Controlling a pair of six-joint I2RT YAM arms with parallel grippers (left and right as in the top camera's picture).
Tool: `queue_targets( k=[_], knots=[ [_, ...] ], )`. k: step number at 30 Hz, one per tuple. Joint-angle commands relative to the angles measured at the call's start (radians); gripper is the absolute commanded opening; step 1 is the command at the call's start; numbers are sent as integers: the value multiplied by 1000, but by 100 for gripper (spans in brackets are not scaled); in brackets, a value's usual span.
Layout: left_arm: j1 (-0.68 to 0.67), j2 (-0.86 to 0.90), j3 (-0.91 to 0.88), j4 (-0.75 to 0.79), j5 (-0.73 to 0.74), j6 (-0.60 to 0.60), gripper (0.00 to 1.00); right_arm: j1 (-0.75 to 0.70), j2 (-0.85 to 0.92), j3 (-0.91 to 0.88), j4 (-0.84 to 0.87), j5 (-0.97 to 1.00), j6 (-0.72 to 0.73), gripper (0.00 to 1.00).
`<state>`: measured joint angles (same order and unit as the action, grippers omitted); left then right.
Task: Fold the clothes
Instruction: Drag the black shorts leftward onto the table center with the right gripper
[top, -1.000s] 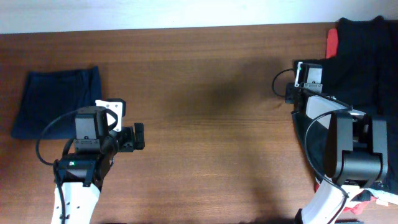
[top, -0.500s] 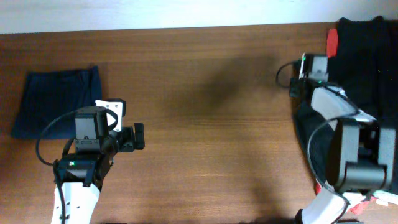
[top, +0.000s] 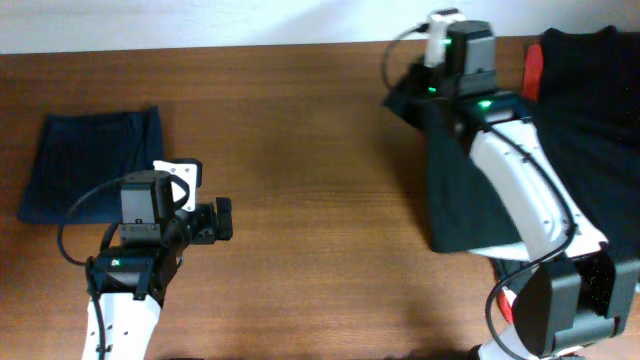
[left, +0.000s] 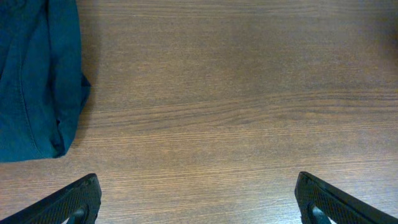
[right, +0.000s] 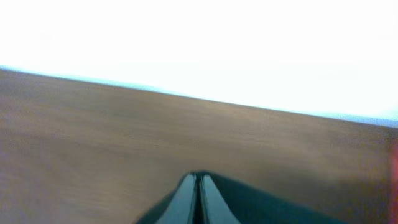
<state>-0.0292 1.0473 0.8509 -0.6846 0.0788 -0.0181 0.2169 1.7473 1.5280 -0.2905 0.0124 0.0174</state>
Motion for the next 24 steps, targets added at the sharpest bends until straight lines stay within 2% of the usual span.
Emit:
queue_targets(
  k=[1,2,3,5,8,10,13,16,21,24],
  knots=[
    [6,2,21,8,5,15,99,122,7,16,117,-72,51,13],
    [6,2,21,12,6,15,99,138,11,16,132,-68,51,21],
    [6,2,21,18,8,15,99,165,23,16,136,-40,51,42],
    [6,2,21,25,8,15,99,177,27,16,87,-6,51,99],
    [6,2,21,25,8,15,99,165,27,16,-82,53,51,99],
    [6,2,21,26,23,14,99,129,27,16,-254,99,51,99],
    [6,2,21,25,64,14,99,78,26,16,-397,101,51,99],
    [6,2,21,26,134,14,99,22,21,16,-528,89,51,99],
    [6,6,21,50,323,7,99,-58,19,15,-855,64,52,99],
    [-2,32,21,77,440,-18,99,-107,19,16,-946,106,147,99]
  ],
)
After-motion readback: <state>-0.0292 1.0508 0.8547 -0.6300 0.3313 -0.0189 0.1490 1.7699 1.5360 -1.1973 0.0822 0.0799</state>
